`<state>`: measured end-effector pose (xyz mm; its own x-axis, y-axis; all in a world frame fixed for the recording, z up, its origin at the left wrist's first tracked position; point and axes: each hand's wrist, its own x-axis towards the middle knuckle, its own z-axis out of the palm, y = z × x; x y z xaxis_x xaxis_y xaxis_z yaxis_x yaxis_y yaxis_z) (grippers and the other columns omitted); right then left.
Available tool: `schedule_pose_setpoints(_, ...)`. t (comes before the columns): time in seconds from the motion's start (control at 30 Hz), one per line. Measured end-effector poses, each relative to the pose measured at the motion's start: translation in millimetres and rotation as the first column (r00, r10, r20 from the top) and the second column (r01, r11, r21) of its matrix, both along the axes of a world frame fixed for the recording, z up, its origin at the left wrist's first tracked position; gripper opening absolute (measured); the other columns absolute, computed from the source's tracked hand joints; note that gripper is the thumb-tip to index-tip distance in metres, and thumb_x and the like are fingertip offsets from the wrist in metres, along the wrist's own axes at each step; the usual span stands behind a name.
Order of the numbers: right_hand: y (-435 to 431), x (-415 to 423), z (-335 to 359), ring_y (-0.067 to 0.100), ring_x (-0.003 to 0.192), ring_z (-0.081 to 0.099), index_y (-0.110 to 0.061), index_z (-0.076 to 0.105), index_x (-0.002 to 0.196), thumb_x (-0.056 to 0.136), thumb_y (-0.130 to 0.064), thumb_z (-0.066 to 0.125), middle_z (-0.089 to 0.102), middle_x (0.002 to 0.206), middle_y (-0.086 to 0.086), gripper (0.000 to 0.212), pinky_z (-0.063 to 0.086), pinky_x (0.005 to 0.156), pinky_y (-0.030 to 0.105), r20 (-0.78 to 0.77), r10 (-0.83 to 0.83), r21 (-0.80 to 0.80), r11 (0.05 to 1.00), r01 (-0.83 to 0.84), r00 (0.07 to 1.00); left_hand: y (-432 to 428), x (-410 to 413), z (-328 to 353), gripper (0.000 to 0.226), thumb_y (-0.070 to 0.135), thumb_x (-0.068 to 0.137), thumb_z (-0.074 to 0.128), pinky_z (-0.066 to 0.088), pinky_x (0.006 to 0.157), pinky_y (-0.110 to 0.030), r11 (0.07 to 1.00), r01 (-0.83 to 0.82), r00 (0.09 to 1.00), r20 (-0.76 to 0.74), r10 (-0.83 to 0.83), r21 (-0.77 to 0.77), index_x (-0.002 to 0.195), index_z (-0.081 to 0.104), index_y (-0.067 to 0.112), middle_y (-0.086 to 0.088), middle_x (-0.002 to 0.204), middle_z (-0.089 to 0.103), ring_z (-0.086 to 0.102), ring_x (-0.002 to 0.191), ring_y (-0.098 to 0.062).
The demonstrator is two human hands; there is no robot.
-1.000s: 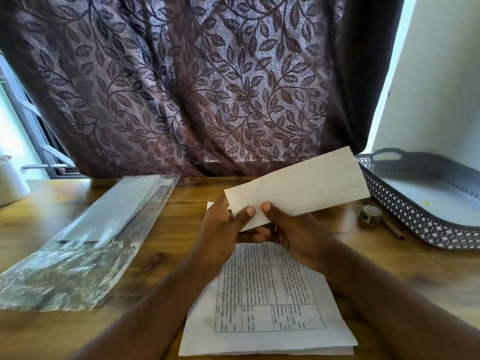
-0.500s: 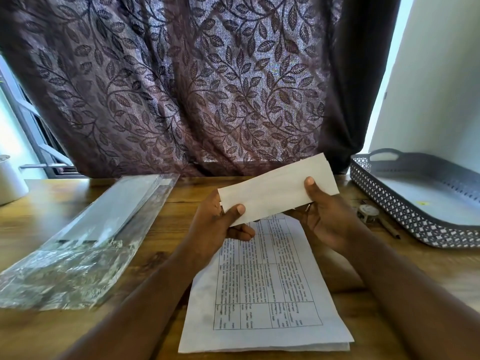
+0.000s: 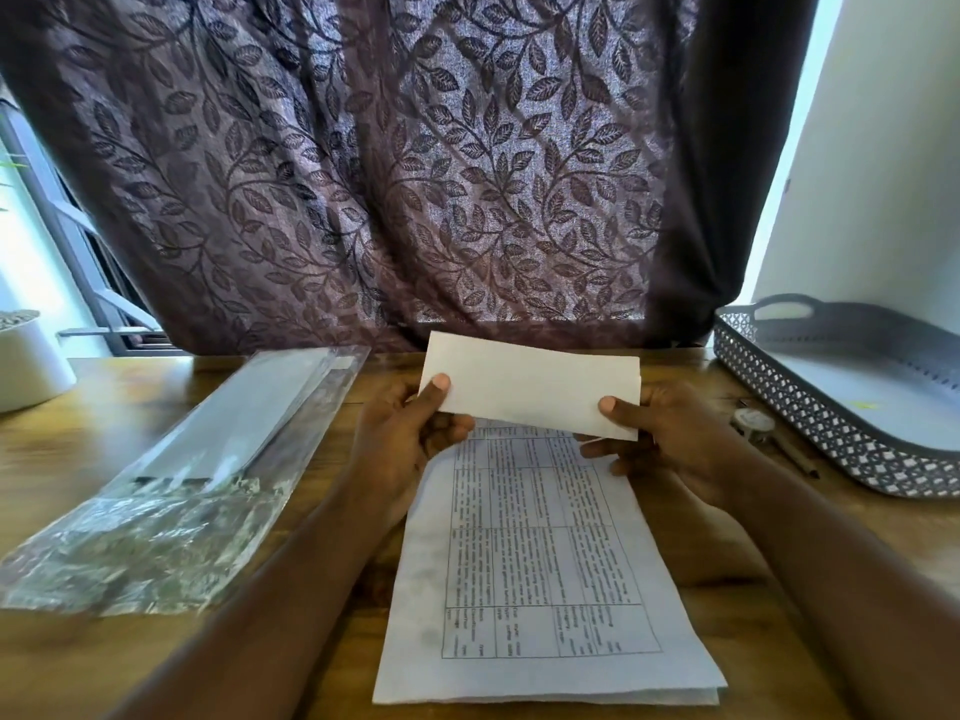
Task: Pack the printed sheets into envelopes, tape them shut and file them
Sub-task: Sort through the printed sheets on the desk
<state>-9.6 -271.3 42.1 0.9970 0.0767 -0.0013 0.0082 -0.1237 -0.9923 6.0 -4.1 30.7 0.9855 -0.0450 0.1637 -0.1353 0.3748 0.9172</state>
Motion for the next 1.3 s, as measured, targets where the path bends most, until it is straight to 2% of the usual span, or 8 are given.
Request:
schedule_pose_setpoints(0.1,16.6,-5.4,3.8,0.035,0.079,0.076,-0.009,0.062,0.122,0.104,-0.024,0.052,0.078,0.094,0.019,0.025,0.055,0.054,0.031,0.029,0.055,-0.028,0.998,-0.054,0.998,-8.1,-9.0,7.1,0.032,0.024,0.082,0.064,0.062,0.066,-0.025,0.984,0.087,0.996,0.047,-0.080,-0.154,0.112,0.065,0.012,-0.007,0.093,0.077,0.073,0.075,-0.015)
schedule_pose_setpoints(0.23,49.6,-14.9,4.9,0.036,0.073,0.075,-0.006,0.064,0.115,0.103,-0.026,0.050,0.078,0.092,0.016,0.027,0.053,0.051,0.030,0.110,0.092,-0.015,0.996,-0.091,0.990,-35.5,-28.8,-0.2,0.034,0.025,0.087,0.064,0.058,0.090,-0.035,0.972,0.218,0.968,0.107,-0.226,0.084,0.120,0.064,0.019,-0.003,0.113,0.075,0.070,0.110,-0.021)
schedule_pose_setpoints(0.33,70.4,-23.0,4.0,0.036,0.072,0.075,-0.011,0.066,0.111,0.101,-0.028,0.051,0.078,0.088,0.012,0.025,0.052,0.053,0.034,0.159,0.104,-0.035,0.994,-0.099,0.982,-49.9,-35.1,-9.1,0.033,0.034,0.099,0.058,0.051,0.081,-0.052,0.956,0.256,0.951,0.141,-0.276,0.146,0.126,0.060,0.016,-0.030,0.106,0.064,0.062,0.097,-0.039)
schedule_pose_setpoints(0.4,73.3,-25.2,4.5,0.035,0.071,0.075,-0.011,0.067,0.109,0.101,-0.028,0.052,0.078,0.087,0.013,0.023,0.051,0.053,0.035,0.180,0.101,-0.027,0.995,-0.098,0.978,-51.0,-35.5,-10.5,0.027,0.034,0.103,0.053,0.049,0.080,-0.059,0.962,0.248,0.959,0.114,-0.261,0.110,0.125,0.062,0.023,-0.031,0.103,0.062,0.059,0.095,-0.040)
schedule_pose_setpoints(0.53,62.8,-20.7,4.5,0.036,0.073,0.075,-0.010,0.066,0.110,0.100,-0.025,0.053,0.078,0.090,0.016,0.023,0.055,0.054,0.033,0.171,0.123,-0.022,0.992,-0.121,0.978,-48.8,-34.5,-5.7,0.030,0.030,0.105,0.046,0.058,0.089,-0.041,0.983,0.186,0.983,0.009,-0.186,-0.009,0.129,0.058,0.017,-0.014,0.115,0.072,0.068,0.110,-0.030)
schedule_pose_setpoints(0.7,46.1,-10.3,5.1,0.034,0.072,0.076,-0.014,0.064,0.113,0.102,-0.022,0.051,0.078,0.091,0.019,0.019,0.059,0.057,0.032,0.127,0.119,0.020,0.992,-0.123,0.985,-32.0,-23.8,5.4,0.037,0.026,0.103,0.048,0.058,0.094,-0.038,0.979,0.058,0.997,-0.029,-0.065,-0.197,0.137,0.051,0.013,-0.013,0.125,0.070,0.068,0.116,-0.026)
schedule_pose_setpoints(0.83,29.7,-5.0,3.3,0.034,0.077,0.076,-0.009,0.065,0.115,0.098,-0.026,0.053,0.078,0.094,0.020,0.027,0.061,0.060,0.030,0.105,0.112,0.045,0.992,-0.117,0.988,-19.8,-16.8,11.6,0.022,0.020,0.104,0.048,0.060,0.090,-0.038,0.955,-0.019,1.000,-0.025,0.012,-0.297,0.120,0.061,0.012,-0.012,0.113,0.075,0.071,0.108,-0.025)
schedule_pose_setpoints(1.3,6.6,-4.0,2.8,0.038,0.090,0.076,-0.004,0.064,0.117,0.089,-0.033,0.056,0.076,0.097,0.023,0.041,0.061,0.070,0.037,0.091,0.136,0.018,0.990,-0.138,0.987,-10.6,-10.7,9.0,0.017,0.013,0.103,0.052,0.061,0.086,-0.035,0.970,-0.098,0.995,-0.013,0.098,-0.222,0.110,0.067,0.010,-0.012,0.107,0.076,0.073,0.104,-0.025)
